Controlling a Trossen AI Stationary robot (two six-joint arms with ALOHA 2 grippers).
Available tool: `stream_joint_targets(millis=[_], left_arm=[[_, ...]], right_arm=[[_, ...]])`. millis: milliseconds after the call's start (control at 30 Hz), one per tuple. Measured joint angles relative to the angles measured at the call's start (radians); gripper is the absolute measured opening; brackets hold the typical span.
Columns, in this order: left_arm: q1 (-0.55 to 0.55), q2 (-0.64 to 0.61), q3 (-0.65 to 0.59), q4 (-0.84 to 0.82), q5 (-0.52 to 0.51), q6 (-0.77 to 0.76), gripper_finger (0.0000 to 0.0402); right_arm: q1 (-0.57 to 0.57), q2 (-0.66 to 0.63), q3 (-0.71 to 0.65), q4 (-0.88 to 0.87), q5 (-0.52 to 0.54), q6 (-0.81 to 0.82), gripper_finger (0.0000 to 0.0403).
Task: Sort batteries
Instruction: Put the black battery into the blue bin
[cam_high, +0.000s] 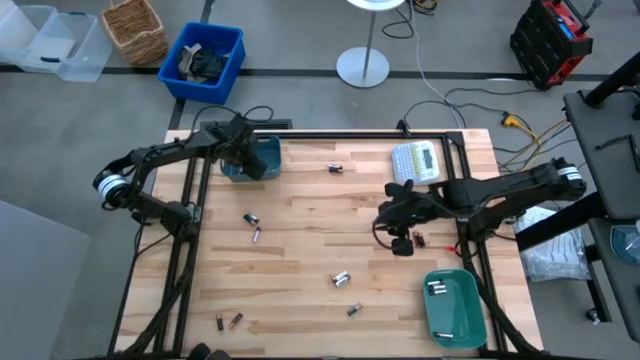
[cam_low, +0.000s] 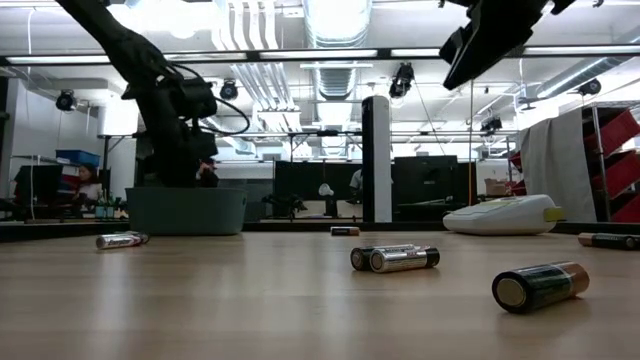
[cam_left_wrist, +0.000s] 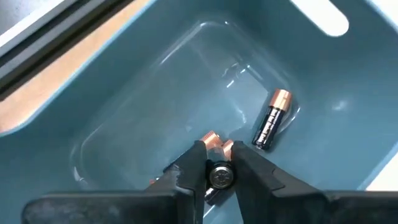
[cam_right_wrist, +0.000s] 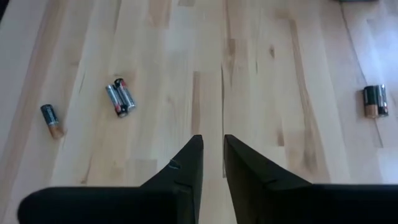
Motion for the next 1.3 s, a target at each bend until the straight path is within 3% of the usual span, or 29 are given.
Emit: stream_joint_targets(millis=[233,500,733,933,1100,1300], left_arm=[[0.000,-0.008,0.004,-0.004,0.000,-0.001,0.0076],[-0.015,-0.046,0.110,-0.044,0.001,-0.011,0.0092],[-0.120,-0.126,0.227,-0.087,-0.002,-0.047,0.0093],[-0.391,-0.269,0.240,-0.096,-0.213,-0.110,0.0093],[-0.693,-0.356,0.226,-0.094,-0.301,-0.196,0.0094],[-1.041,-0.379,0.206,-0.100,-0.563,-0.316,0.0094]], right_arm=[[0.000,0.022,-0.026,0.008,0.000,0.030,0.0063],[0.000,0.051,-0.032,0.046,0.000,0.060,0.0083],[0.005,0.065,-0.037,0.071,0.006,0.103,0.0082],[0.043,0.078,-0.048,0.088,0.089,0.161,0.0070],[0.081,0.090,-0.049,0.093,0.153,0.219,0.0072],[0.099,0.128,-0.050,0.125,0.167,0.223,0.0083]])
